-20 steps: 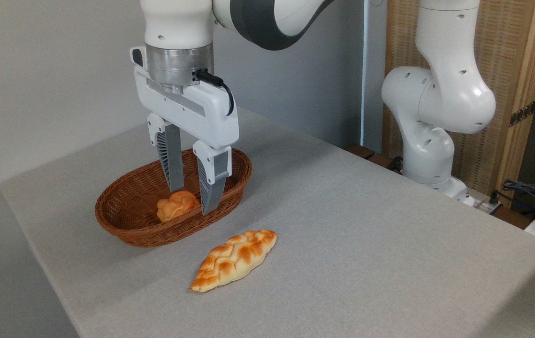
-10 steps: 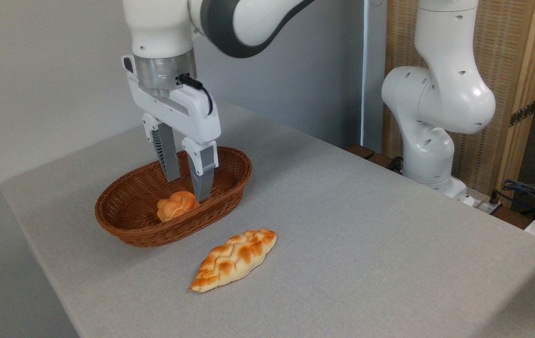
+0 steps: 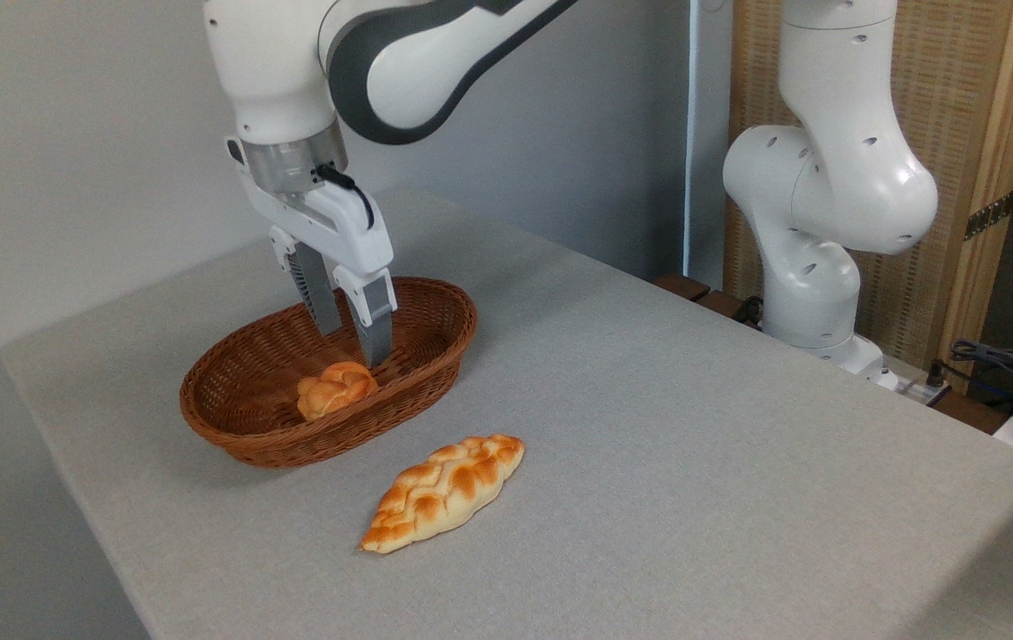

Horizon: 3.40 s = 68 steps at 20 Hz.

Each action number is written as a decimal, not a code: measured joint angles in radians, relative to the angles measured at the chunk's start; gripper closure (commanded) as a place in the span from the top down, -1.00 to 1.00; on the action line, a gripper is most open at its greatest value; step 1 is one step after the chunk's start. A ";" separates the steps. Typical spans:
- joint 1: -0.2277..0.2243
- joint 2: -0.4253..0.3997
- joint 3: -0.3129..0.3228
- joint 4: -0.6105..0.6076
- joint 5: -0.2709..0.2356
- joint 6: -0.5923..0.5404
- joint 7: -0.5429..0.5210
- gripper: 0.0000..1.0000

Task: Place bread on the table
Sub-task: 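Lower the gripper into the basket and close it on the round bun, then lift the round bun out of the basket and carry it over the table, then lower the bun beside the braided loaf and open the gripper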

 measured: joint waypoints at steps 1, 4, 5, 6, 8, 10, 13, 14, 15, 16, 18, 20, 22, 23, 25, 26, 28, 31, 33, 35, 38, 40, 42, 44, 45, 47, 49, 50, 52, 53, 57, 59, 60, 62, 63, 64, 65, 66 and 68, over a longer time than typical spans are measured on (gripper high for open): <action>0.000 0.009 0.000 0.000 0.000 0.005 0.000 1.00; 0.000 0.027 0.001 0.000 0.000 0.023 0.000 1.00; 0.000 0.030 0.001 0.000 0.000 0.028 0.000 1.00; 0.000 0.035 0.001 0.000 0.000 0.037 0.000 1.00; 0.000 0.044 0.001 0.000 0.000 0.053 0.000 1.00; 0.000 0.056 0.001 0.000 0.000 0.064 0.000 1.00; -0.002 0.074 0.001 0.000 0.001 0.084 0.000 1.00; -0.004 0.081 0.001 0.000 0.001 0.095 0.000 1.00; -0.005 0.085 0.001 0.000 0.001 0.099 0.000 1.00; -0.007 0.091 0.001 0.000 0.001 0.104 0.000 0.84; -0.011 0.101 0.001 0.000 0.013 0.108 0.000 0.05; -0.014 0.102 0.001 0.000 0.028 0.109 0.000 -0.37; -0.015 0.102 0.001 0.001 0.029 0.109 0.000 -0.36; -0.015 0.102 0.001 0.001 0.029 0.109 0.000 -0.34; -0.015 0.102 0.001 0.001 0.032 0.109 0.000 -0.34; -0.015 0.102 0.001 0.001 0.033 0.109 0.000 -0.34; -0.015 0.102 0.002 0.001 0.036 0.109 0.000 -0.32; -0.015 0.102 0.002 0.001 0.036 0.109 0.000 -0.30; -0.015 0.102 0.002 0.001 0.036 0.109 0.000 -0.27; -0.015 0.102 0.000 0.003 0.036 0.109 0.000 -0.27; -0.017 0.102 -0.018 0.009 0.036 0.109 -0.003 -0.27; -0.018 0.096 -0.024 0.013 0.036 0.109 -0.012 -0.27; -0.020 0.084 -0.026 0.015 0.036 0.109 -0.018 -0.27; -0.019 0.062 -0.026 0.016 0.036 0.104 -0.019 -0.27; -0.019 0.050 -0.026 0.016 0.036 0.097 -0.019 -0.27; -0.019 0.032 -0.026 0.016 0.034 0.082 -0.019 -0.27; -0.018 0.008 -0.022 0.016 0.029 0.068 -0.019 -0.27; -0.016 -0.007 -0.020 0.016 0.027 0.060 -0.020 -0.27; -0.014 -0.042 -0.008 0.017 0.027 0.020 -0.020 -0.27; -0.014 -0.061 0.008 0.017 0.027 -0.009 -0.020 -0.27; -0.010 -0.117 0.119 0.017 0.027 -0.075 -0.014 -0.27; -0.008 -0.127 0.167 0.017 0.027 -0.097 -0.006 -0.26; -0.006 -0.131 0.198 0.017 0.027 -0.109 0.003 -0.25; -0.004 -0.134 0.259 0.017 0.027 -0.128 0.025 -0.24; -0.003 -0.134 0.282 0.016 0.027 -0.133 0.029 -0.24; -0.002 -0.134 0.295 0.015 0.027 -0.136 0.031 -0.24; -0.001 -0.134 0.313 0.013 0.027 -0.144 0.032 -0.23; -0.001 -0.133 0.333 0.010 0.027 -0.150 0.033 -0.23; -0.001 -0.130 0.361 0.006 0.027 -0.164 0.039 -0.23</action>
